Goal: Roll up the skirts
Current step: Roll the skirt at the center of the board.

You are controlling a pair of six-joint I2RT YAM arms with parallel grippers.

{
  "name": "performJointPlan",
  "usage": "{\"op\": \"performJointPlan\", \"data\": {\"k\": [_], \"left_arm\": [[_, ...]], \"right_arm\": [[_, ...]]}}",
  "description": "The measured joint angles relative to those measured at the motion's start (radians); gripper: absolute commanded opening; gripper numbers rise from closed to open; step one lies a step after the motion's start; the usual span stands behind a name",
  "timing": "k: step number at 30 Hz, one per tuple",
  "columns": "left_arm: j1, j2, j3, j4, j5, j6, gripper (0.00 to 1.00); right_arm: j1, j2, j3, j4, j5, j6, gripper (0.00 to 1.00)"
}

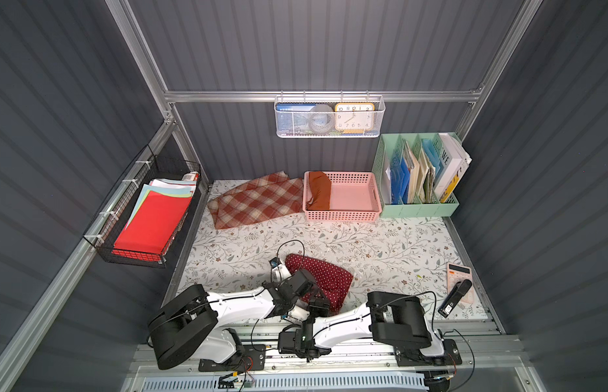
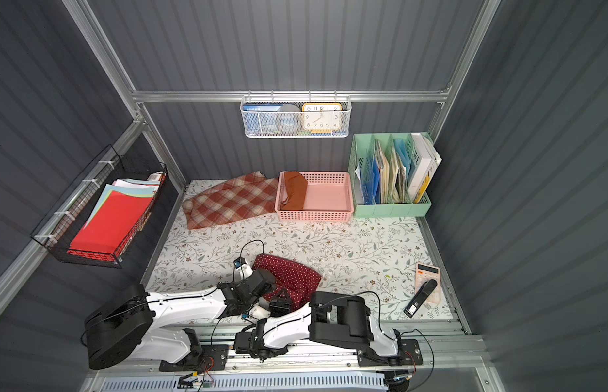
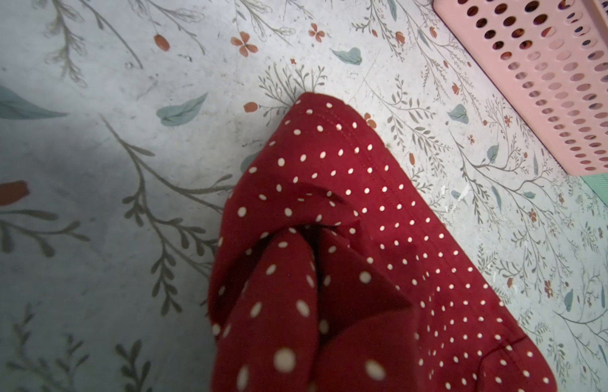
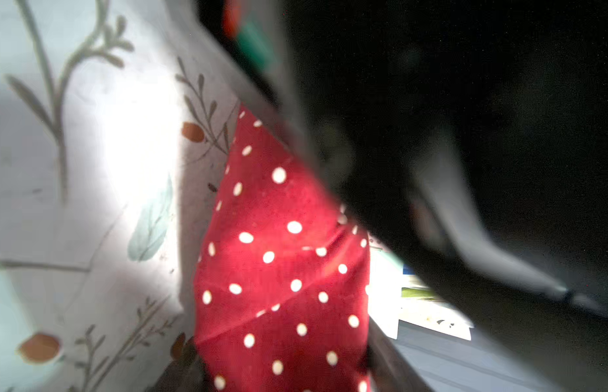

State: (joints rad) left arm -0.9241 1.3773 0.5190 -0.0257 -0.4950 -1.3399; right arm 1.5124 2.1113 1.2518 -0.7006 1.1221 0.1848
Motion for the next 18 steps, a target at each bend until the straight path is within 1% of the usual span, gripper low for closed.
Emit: {"op": "performJointPlan", "data": {"k": [1, 3, 5, 7, 8, 9, 11, 12, 13, 15, 16, 18], "left_arm": [[0.000, -0.009, -0.006, 0.000, 0.000, 0.000, 0.00], [0.001, -0.030, -0.019, 0.000, -0.002, -0.001, 0.00], [0.002, -0.062, -0.032, -0.007, -0.005, -0.001, 0.01], [0.003, -0.097, -0.045, -0.019, -0.010, -0.001, 0.12], [0.005, -0.115, -0.052, -0.024, -0.011, -0.001, 0.15], [0.006, -0.131, -0.058, -0.031, -0.014, -0.002, 0.23], [0.007, -0.169, -0.073, -0.048, -0.024, -0.005, 0.53], [0.007, -0.185, -0.078, -0.058, -0.028, -0.009, 0.65], [0.007, -0.206, -0.082, -0.072, -0.032, -0.013, 0.76], [0.007, -0.252, -0.084, -0.114, -0.047, -0.024, 0.94], [0.006, -0.278, -0.084, -0.138, -0.056, -0.025, 0.99], [0.006, -0.335, -0.083, -0.192, -0.072, -0.037, 1.00]], "right_arm": [[0.000, -0.001, 0.000, 0.007, -0.008, -0.002, 0.27], [0.000, -0.007, 0.000, 0.025, -0.036, -0.004, 0.19], [0.000, -0.015, 0.003, 0.042, -0.066, -0.010, 0.08], [0.000, -0.022, 0.011, 0.052, -0.095, -0.016, 0.04], [0.000, -0.024, 0.016, 0.056, -0.109, -0.021, 0.01], [0.000, -0.026, 0.021, 0.062, -0.122, -0.024, 0.00], [0.000, -0.034, 0.026, 0.082, -0.161, -0.032, 0.00], [0.000, -0.040, 0.026, 0.093, -0.182, -0.038, 0.00], [0.000, -0.050, 0.025, 0.105, -0.209, -0.045, 0.00], [-0.003, -0.072, 0.024, 0.131, -0.274, -0.060, 0.00], [-0.006, -0.087, 0.022, 0.143, -0.320, -0.076, 0.00], [-0.012, -0.114, 0.016, 0.171, -0.412, -0.109, 0.00]]}}
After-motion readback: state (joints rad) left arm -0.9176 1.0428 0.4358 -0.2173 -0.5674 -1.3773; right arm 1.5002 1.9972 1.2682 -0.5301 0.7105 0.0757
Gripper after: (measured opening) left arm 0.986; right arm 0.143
